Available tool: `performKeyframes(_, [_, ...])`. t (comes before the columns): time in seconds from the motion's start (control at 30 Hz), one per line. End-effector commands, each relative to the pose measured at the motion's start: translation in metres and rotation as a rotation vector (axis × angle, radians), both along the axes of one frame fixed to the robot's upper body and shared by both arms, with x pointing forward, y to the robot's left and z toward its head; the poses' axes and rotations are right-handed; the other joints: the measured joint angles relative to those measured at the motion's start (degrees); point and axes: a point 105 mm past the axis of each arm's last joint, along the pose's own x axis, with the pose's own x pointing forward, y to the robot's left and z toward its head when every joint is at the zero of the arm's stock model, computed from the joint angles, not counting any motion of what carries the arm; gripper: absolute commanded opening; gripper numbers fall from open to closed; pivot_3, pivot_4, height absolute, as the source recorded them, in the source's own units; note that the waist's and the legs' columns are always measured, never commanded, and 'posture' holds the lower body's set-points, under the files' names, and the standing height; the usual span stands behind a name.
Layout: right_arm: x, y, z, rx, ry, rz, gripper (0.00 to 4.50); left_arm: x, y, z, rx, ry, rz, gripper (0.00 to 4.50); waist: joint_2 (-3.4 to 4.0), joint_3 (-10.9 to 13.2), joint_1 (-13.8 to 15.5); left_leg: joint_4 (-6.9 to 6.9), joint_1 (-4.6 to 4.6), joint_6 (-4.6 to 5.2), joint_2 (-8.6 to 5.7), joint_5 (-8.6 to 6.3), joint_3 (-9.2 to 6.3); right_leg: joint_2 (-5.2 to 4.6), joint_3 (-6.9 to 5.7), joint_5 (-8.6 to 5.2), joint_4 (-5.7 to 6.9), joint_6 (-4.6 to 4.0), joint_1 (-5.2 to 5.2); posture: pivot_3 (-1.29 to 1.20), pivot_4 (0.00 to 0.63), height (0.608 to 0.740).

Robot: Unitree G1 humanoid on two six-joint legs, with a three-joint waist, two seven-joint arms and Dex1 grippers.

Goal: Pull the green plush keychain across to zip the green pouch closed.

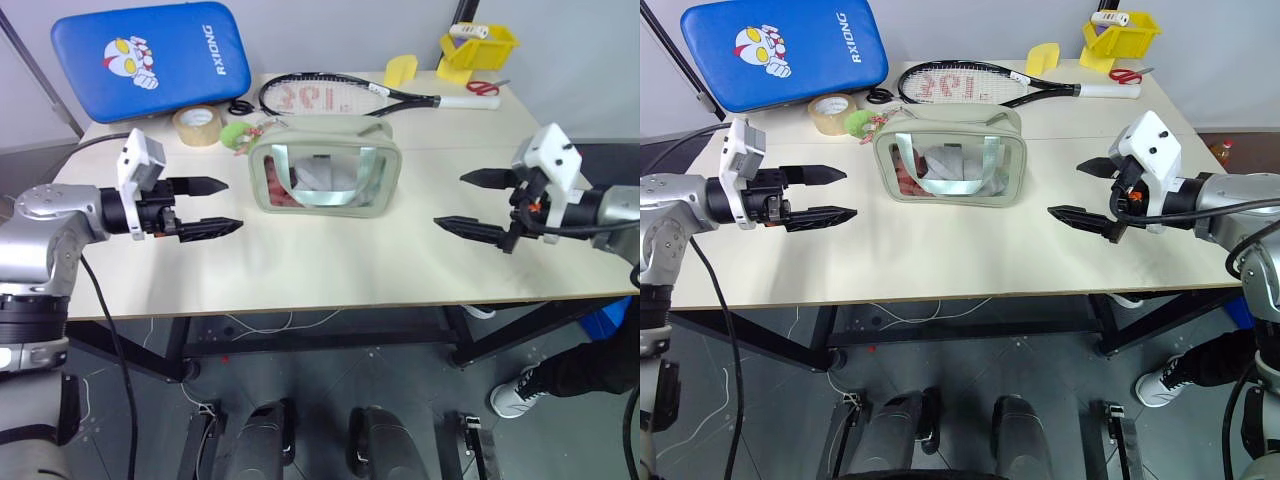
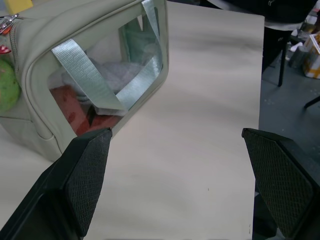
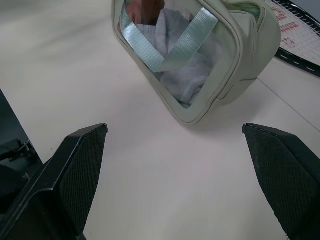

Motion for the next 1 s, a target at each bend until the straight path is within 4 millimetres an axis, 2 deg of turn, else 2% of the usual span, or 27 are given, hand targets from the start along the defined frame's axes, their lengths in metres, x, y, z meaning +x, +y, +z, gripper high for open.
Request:
performKeyframes(0.03, [-0.003,0.002,0.013,0.006,-0.063,0.014,4.50,0.002,0.000,0.022,-0.051,-0.041,0.028,4.44,0.00,0.00,0.05,0.00,0.00,0.00,0.00,0.00,0.00,0.00,0.00,0.00,0.00,0.00,0.00,0.00,0.150,0.740])
performKeyframes(0.8, [0.004,0.008,0.018,0.003,-0.084,0.038,4.50,-0.001,-0.001,0.026,-0.032,-0.079,0.007,4.44,0.00,0.00,0.08,0.05,0.00,0.03,-0.01,0.02,0.05,0.24,-0.03,0.10,0.03,0.19,0.04,0.00,0.150,0.740])
performKeyframes(1.0, [0.010,0.017,0.029,-0.014,-0.111,0.064,4.50,-0.002,0.000,0.027,-0.051,-0.087,0.013,4.44,0.00,0.00,-0.03,0.05,0.01,0.03,0.00,0.02,0.06,0.26,-0.03,0.10,0.05,0.20,0.03,0.00,0.150,0.740])
